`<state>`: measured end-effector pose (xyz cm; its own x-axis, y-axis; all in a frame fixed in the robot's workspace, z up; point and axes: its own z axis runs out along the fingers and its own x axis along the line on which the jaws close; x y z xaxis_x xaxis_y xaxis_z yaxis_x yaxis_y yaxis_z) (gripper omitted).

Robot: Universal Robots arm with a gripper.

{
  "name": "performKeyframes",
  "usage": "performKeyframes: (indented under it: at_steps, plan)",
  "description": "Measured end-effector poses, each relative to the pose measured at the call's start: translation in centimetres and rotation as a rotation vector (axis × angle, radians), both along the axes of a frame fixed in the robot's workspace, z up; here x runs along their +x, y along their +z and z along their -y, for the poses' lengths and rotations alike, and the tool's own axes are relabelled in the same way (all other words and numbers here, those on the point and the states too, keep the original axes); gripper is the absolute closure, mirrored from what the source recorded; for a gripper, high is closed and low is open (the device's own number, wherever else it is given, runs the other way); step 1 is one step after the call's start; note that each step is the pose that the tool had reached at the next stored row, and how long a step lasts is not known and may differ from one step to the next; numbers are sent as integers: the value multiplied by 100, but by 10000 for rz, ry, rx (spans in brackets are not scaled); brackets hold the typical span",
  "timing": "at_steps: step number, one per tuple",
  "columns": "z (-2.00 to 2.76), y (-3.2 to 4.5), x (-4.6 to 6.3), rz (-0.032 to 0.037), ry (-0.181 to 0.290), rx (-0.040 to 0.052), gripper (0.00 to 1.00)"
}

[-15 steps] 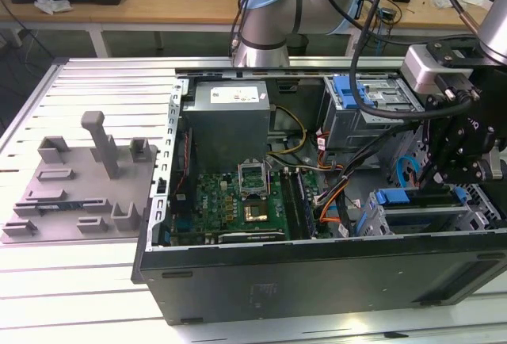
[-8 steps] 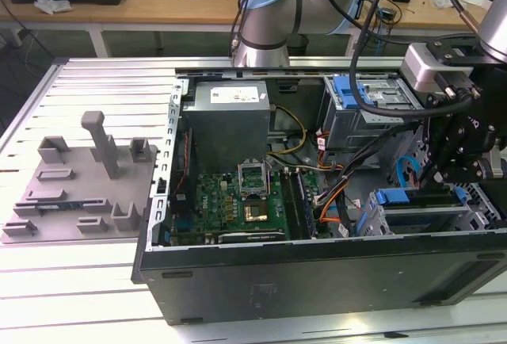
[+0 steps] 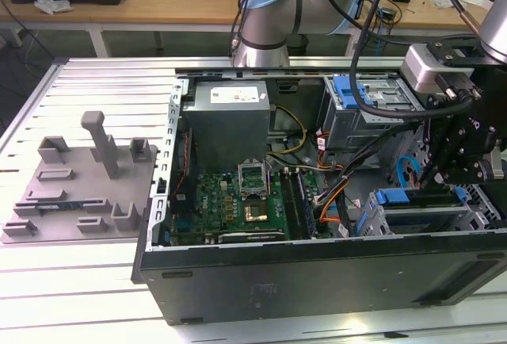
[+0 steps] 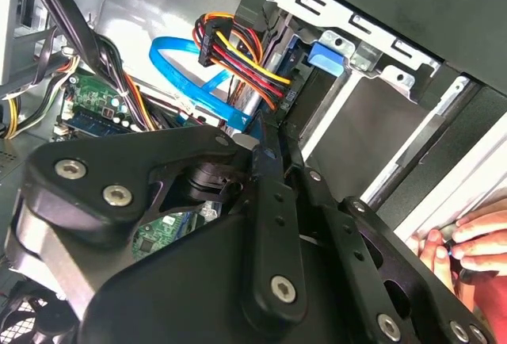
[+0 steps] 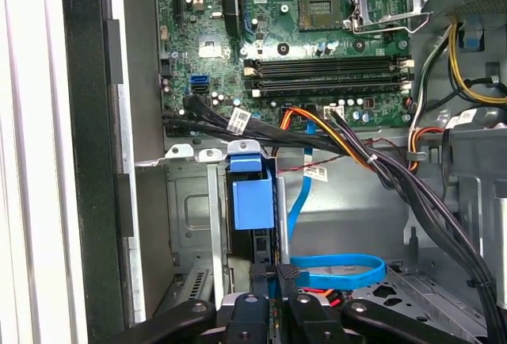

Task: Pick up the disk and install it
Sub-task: 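Insert the second disk wire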

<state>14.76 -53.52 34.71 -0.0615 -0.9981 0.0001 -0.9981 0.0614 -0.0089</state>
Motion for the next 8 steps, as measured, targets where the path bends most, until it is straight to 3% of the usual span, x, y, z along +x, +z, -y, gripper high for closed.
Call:
performKeyframes:
  at_steps: [8]
  plan:
    - [2, -8, 0, -1, 0, -1, 84]
